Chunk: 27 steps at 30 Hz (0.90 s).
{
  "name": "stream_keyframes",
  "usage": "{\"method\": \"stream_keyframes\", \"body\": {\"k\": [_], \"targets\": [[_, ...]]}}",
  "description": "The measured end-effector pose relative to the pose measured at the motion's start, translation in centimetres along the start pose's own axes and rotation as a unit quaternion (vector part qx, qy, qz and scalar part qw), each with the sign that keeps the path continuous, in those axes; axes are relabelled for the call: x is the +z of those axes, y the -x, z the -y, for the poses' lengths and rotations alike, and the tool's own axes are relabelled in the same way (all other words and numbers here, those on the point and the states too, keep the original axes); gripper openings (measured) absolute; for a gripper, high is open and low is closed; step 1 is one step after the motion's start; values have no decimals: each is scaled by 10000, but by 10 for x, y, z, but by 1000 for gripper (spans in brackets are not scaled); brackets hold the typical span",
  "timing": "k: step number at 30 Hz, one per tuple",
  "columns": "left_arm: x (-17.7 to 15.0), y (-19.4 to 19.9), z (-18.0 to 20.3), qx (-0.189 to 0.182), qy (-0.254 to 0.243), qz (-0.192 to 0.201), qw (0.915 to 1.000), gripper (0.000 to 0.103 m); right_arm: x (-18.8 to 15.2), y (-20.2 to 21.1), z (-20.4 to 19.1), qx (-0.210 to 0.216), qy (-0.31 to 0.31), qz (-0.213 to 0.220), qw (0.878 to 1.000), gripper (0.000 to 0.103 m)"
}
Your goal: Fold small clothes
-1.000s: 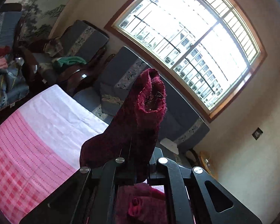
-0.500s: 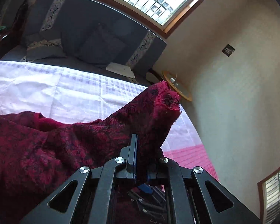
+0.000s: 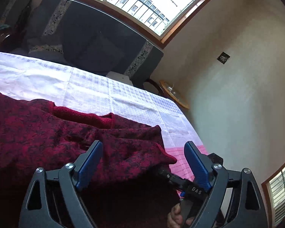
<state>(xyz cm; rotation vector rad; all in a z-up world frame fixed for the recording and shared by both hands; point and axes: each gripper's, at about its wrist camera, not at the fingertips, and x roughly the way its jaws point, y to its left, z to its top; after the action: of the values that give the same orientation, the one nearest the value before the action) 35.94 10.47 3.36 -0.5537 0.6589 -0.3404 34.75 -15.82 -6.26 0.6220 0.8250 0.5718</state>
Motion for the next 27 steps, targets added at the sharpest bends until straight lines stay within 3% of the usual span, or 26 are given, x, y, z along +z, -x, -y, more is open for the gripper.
{"method": "stream_keyframes", "body": {"k": [3, 6, 8, 12, 15, 16, 17, 19, 21, 24, 27], "targets": [[-14, 33, -37, 1059, -221, 548, 9926, 87, 8, -4, 7, 258, -335, -195, 9989, 67], [-35, 51, -84, 1768, -216, 896, 9799, 88, 21, -6, 15, 620, -865, -378, 9936, 71], [-50, 47, -113, 1816, 101, 661, 9811, 88, 30, -10, 23, 994, -1331, -579, 9844, 84], [-68, 42, -142, 1487, 694, 505, 9852, 87, 40, -14, 45, 1532, -2292, -763, 9582, 89], [-69, 38, -135, 1511, 506, 533, 9858, 88, 46, -19, 43, 1041, -2061, -918, 9686, 80], [-69, 37, -132, 1542, 436, 514, 9857, 88, 48, -23, 38, 794, -1851, -980, 9746, 68], [-67, 34, -129, 1586, 386, 502, 9853, 87, 49, -32, 32, 507, -1627, -1128, 9789, 40], [-68, 34, -127, 1636, 386, 509, 9845, 88, 51, -54, 24, -7, -1292, -1433, 9812, 11], [-68, 37, -130, 1659, 493, 560, 9833, 88, 53, -58, 12, -321, -889, -1263, 9875, 10], [-68, 40, -134, 1610, 586, 611, 9833, 88, 71, -34, -15, -385, -231, -596, 9972, 8], [-68, 35, -134, 1633, 512, 444, 9843, 88, 82, -17, -17, -694, 163, -371, 9968, 7]]}}
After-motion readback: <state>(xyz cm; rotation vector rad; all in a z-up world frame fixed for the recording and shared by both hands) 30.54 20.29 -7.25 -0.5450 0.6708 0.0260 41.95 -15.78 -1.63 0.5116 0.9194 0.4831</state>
